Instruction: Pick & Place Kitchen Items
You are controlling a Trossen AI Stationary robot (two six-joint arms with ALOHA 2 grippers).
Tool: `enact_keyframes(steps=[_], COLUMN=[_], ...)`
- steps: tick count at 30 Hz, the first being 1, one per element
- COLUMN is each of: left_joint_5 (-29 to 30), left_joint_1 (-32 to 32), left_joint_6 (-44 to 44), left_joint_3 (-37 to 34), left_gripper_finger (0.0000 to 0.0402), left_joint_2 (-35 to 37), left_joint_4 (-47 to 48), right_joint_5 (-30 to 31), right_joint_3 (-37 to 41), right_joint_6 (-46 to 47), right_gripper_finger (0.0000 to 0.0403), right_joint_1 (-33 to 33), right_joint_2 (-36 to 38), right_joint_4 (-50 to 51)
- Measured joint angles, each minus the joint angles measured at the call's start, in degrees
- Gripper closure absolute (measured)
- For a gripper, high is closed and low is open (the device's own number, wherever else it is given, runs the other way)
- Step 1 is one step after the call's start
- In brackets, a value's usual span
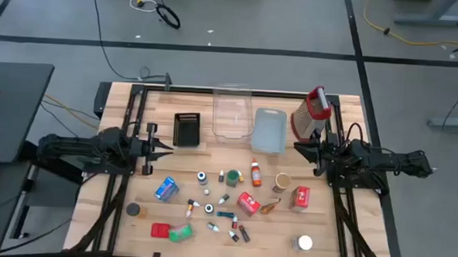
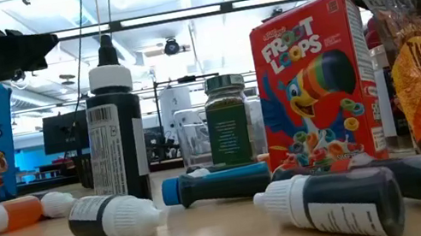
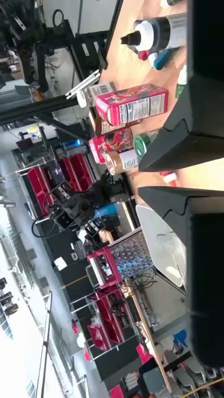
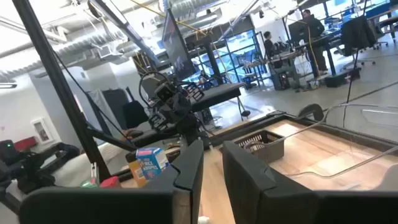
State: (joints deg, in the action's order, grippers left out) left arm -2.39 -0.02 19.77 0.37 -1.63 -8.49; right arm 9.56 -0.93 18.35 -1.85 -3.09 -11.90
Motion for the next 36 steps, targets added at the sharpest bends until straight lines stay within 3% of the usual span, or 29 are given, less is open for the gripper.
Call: enact_keyframes(steps=[23, 31, 36], left_joint_5=[0.13, 8.75, 10.51], left_joint_1=[-0.01, 0.01, 0.01], left_joint_6=[-0.02, -0.02, -0.01], left_joint_3=[0.00, 0.01, 0.01], left_gripper_finger=[0.0345, 0.0345, 0.0345], left_joint_2=[0.02, 0.02, 0.02], left_joint_4=[0.00, 0.00, 0.00], right_joint_5=[0.00, 0.00, 0.00], right_joint_3=[0.00, -0.01, 0.00], right_joint_6=[0.00, 0.00, -0.01], right_gripper_finger=[0.0334, 0.0334, 0.0334], right_joint_1=[0.00, -0.01, -0.02], right_joint_2=[0.01, 0.02, 0.02], right_joint_4=[0.00, -0.01, 0.00])
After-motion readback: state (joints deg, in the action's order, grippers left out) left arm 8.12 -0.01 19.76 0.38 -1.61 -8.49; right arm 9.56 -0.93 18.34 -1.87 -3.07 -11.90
